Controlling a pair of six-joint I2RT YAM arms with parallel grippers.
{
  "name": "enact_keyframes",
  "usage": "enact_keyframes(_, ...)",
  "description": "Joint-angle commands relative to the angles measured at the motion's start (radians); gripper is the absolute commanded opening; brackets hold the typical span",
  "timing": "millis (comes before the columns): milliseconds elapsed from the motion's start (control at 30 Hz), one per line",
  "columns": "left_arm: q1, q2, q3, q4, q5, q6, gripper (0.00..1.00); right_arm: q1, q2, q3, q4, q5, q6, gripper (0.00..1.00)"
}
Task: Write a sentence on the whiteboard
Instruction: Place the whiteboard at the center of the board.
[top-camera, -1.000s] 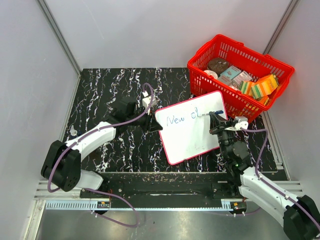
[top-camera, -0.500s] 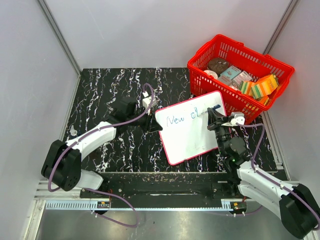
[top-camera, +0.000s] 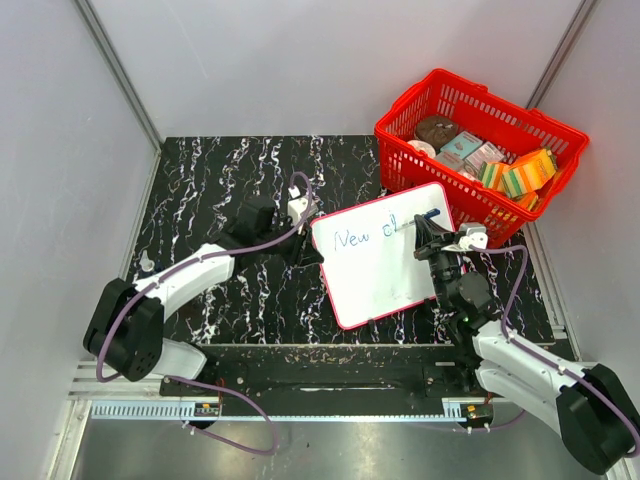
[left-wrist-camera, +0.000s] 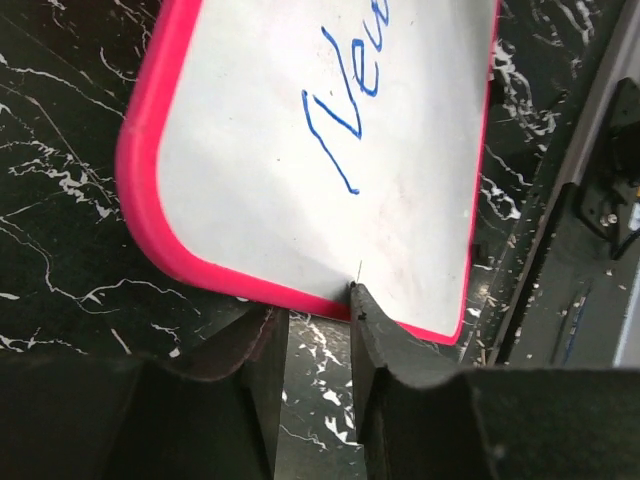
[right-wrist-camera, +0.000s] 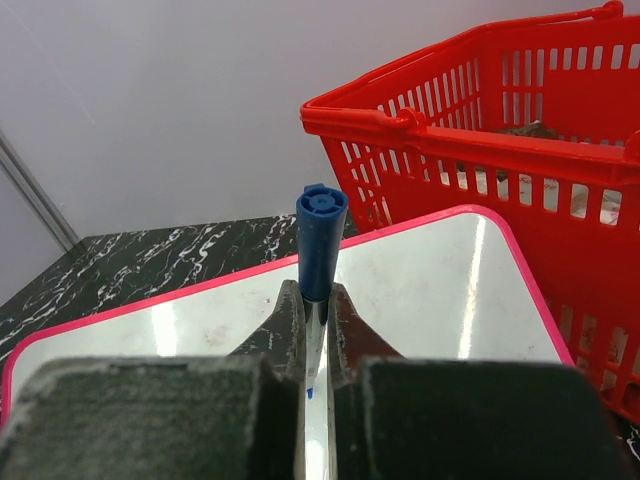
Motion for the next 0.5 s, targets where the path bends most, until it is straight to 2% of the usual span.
enact_keyframes(0, -0.028, 0.040, -0.035, -0.072, -0.123, 0.185, 0.00, -0.003, 0.006, 0.015, 0.058, 0.010, -0.027, 0.00)
enact_keyframes(233, -0.030, 0.037, -0.035, -0.073, -0.127, 0.185, 0.00, -0.003, 0.018, 0.022, 0.076, 0.004, -0.032, 0.00)
enact_keyframes(433, -0.030, 0.017, -0.034, -0.073, -0.132, 0.173, 0.00, -0.004, -0.032, 0.017, 0.056, -0.010, -0.026, 0.00)
enact_keyframes(467, -0.030, 0.003, -0.032, -0.072, -0.136, 0.168, 0.05, -0.003, -0.061, 0.017, 0.047, -0.013, -0.021, 0.00)
